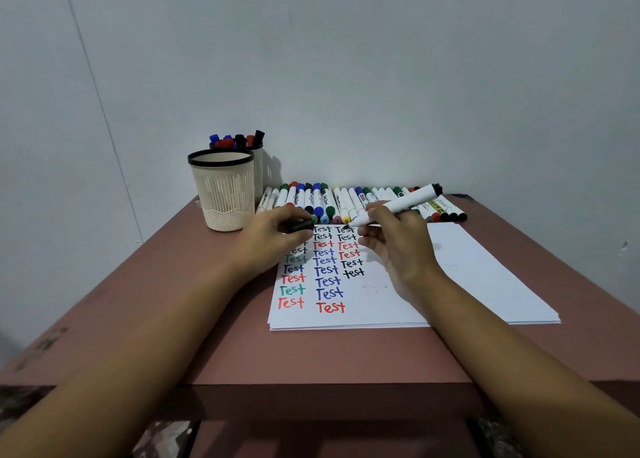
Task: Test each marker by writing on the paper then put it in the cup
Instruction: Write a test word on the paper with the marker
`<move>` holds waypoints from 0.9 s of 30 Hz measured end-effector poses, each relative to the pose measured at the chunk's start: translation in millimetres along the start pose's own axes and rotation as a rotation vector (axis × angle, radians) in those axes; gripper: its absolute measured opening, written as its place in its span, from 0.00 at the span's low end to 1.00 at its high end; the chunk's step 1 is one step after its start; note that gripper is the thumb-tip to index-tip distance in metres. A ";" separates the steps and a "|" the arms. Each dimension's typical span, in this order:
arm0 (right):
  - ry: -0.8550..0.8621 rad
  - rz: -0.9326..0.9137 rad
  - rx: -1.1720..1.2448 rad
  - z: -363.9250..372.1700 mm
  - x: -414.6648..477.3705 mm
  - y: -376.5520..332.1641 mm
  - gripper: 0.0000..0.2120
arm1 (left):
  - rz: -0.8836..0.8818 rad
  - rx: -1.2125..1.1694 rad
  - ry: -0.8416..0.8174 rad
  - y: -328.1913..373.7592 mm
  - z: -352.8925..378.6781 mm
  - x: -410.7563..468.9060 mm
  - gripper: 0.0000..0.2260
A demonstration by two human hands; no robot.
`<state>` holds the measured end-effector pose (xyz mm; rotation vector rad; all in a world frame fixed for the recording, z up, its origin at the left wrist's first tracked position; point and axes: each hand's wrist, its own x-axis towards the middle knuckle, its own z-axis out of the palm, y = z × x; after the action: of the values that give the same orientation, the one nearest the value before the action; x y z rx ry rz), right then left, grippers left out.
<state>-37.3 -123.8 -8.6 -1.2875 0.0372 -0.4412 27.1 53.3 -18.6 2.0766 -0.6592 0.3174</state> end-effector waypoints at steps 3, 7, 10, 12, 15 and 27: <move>-0.049 -0.005 0.013 0.8 0.1 1.3 0.06 | 0.020 -0.080 -0.017 6.0 3.7 -1.4 0.11; -0.047 -0.013 -0.004 2.6 2.0 3.7 0.04 | 0.042 -0.094 -0.017 10.1 4.8 -3.0 0.09; -0.047 -0.019 -0.006 2.9 1.5 4.4 0.04 | 0.066 -0.082 -0.025 10.2 4.6 -3.6 0.09; -0.054 -0.020 -0.011 3.4 0.7 4.3 0.04 | 0.079 -0.074 -0.031 9.6 5.6 -3.4 0.08; -0.082 -0.011 -0.039 4.6 -0.9 4.9 0.05 | 0.119 -0.073 -0.040 10.8 7.0 -4.1 0.09; -0.230 0.061 -0.088 4.9 3.6 8.2 0.04 | 0.207 0.106 -0.052 15.4 7.1 -7.3 0.14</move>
<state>-30.3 -118.8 -14.0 -1.4129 -0.0984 -0.2396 12.2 43.0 -15.2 2.1270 -0.9091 0.4242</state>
